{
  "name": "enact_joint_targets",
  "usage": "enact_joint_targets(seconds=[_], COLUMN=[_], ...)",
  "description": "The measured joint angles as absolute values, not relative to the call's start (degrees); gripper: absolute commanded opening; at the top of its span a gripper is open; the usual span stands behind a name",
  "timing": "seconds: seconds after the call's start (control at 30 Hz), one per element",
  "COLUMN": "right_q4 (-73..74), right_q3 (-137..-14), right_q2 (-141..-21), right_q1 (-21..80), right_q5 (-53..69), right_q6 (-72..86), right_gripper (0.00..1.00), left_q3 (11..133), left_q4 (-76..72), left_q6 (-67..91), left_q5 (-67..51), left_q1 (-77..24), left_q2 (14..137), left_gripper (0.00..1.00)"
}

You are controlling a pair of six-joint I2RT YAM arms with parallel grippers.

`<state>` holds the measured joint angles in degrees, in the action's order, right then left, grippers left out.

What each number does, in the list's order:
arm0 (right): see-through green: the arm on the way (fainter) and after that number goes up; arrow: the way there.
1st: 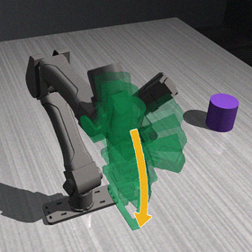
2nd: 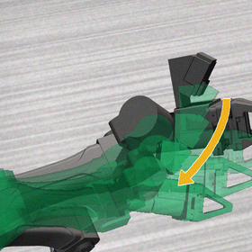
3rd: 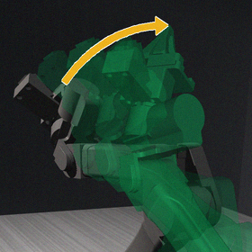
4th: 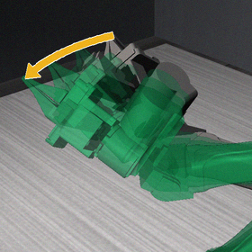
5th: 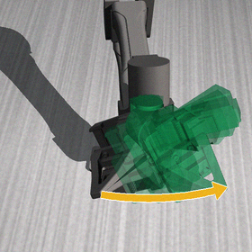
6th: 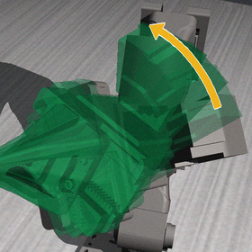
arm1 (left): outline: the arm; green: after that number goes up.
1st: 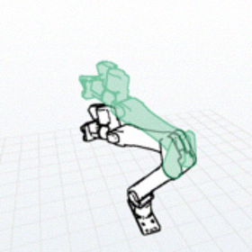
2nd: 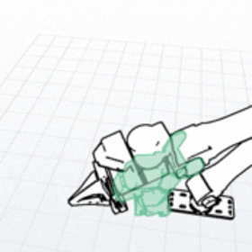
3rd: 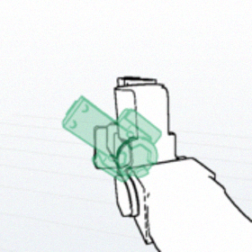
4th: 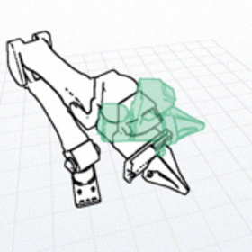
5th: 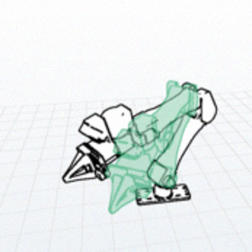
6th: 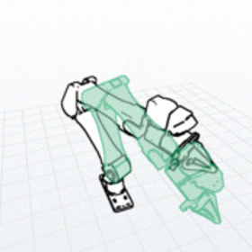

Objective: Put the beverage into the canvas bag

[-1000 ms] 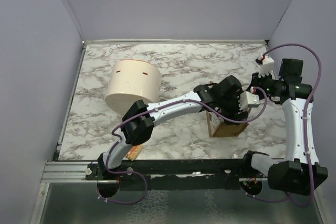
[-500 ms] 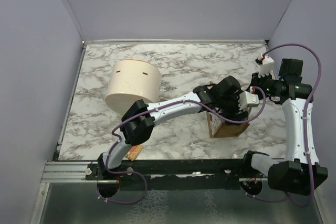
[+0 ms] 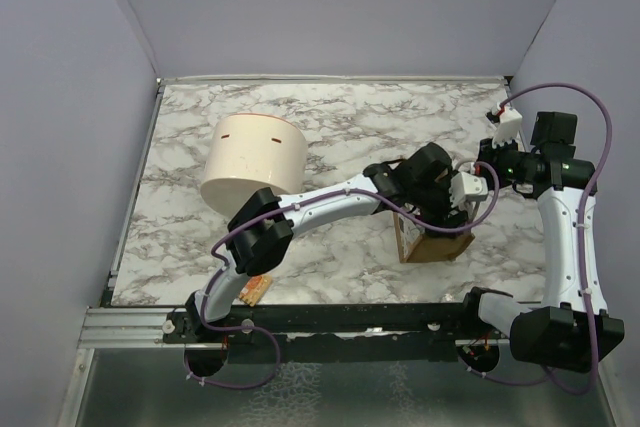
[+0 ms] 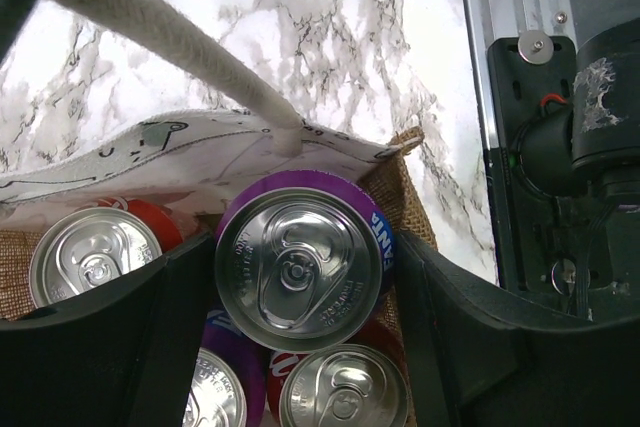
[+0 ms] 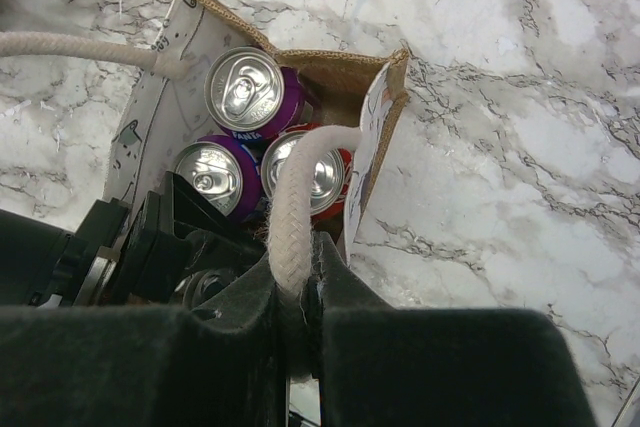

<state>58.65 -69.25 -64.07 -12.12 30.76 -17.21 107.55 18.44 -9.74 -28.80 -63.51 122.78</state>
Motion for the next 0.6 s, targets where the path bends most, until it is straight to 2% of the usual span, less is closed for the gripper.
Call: enact_joint_targets(seconds=[0.23, 0.6], right_q4=[58.3, 58.0], right_q3=[-68.97, -68.9], right_q2=[-63.79, -63.64], right_q1=[-12.12, -12.12], right_q5=[30.76, 30.76], right_q6=[-17.19, -17.21], right_gripper=[0.01, 0.01], left_q3=[107.24, 106.34], left_q4=[17.67, 19.09], left_q6=[-8.69, -8.23], left_q5=[-32.82, -34.46], left_q1=[-63.53, -63.75], left_q2=[122.78, 122.78], left_gripper=[0.81, 0.85])
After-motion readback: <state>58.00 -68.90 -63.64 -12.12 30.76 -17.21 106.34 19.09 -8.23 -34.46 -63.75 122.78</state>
